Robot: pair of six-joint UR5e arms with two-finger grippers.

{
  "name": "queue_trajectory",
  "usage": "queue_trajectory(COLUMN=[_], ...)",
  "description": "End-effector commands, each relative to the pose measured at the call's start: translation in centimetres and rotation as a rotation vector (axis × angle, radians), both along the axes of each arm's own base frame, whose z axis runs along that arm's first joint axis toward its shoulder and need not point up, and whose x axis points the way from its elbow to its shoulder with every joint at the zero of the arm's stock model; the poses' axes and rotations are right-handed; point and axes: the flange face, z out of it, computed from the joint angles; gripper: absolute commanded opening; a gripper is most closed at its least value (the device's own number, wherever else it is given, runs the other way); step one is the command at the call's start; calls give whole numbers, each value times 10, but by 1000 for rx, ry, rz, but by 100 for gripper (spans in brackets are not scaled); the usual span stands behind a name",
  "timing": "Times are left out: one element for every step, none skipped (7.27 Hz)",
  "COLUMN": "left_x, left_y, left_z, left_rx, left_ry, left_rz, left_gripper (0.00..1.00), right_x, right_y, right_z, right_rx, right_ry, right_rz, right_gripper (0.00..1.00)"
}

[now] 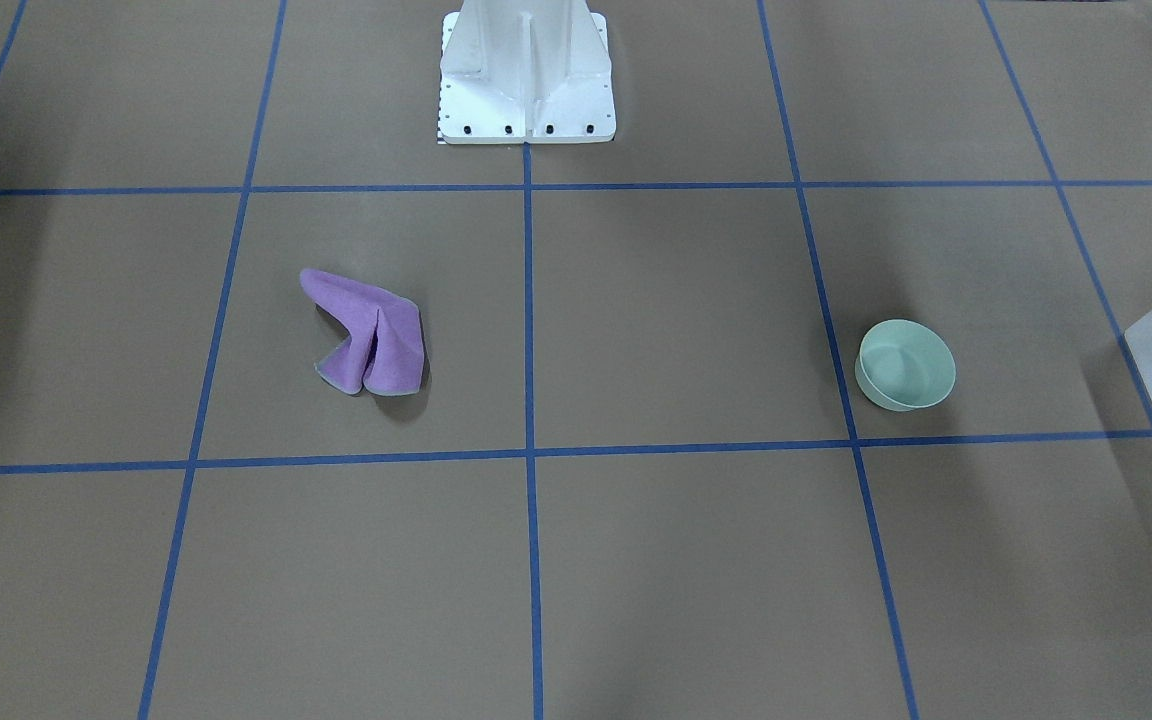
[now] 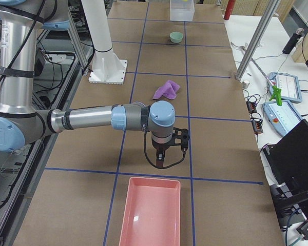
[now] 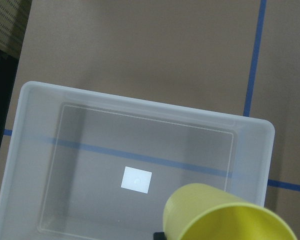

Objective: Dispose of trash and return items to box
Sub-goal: 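Lift the yellow cup with the left gripper and carry it over the clear bin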

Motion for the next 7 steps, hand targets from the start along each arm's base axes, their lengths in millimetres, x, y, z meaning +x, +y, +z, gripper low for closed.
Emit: queue_trajectory(left_x=[41, 51, 62, 64, 72, 74, 91], left_y=[13, 19, 22, 23, 28, 30, 32], left_z=[27, 33, 35, 37, 42, 46, 50], left_rx=[-17, -23, -31, -37, -45, -50, -57], left_ry=[9, 15, 40, 42, 42, 42, 39], left_rz=[-6, 2, 19, 24, 38, 43, 75], left_gripper=[0, 0, 0, 0, 0, 0, 0], right_x=[-2, -2, -2, -3, -3, -3, -3], right_y=[-1, -1, -1, -1, -1, -1, -1], right_z=[-1, -2, -4, -4, -4, -4, -4], right_rx=[3, 4, 7, 7, 7, 9, 9], right_ry=[1, 1, 1, -1, 1, 1, 1], right_rz=[-4, -5, -5, -7, -7, -7, -8], right_gripper=[100, 100, 100, 100, 100, 100, 100])
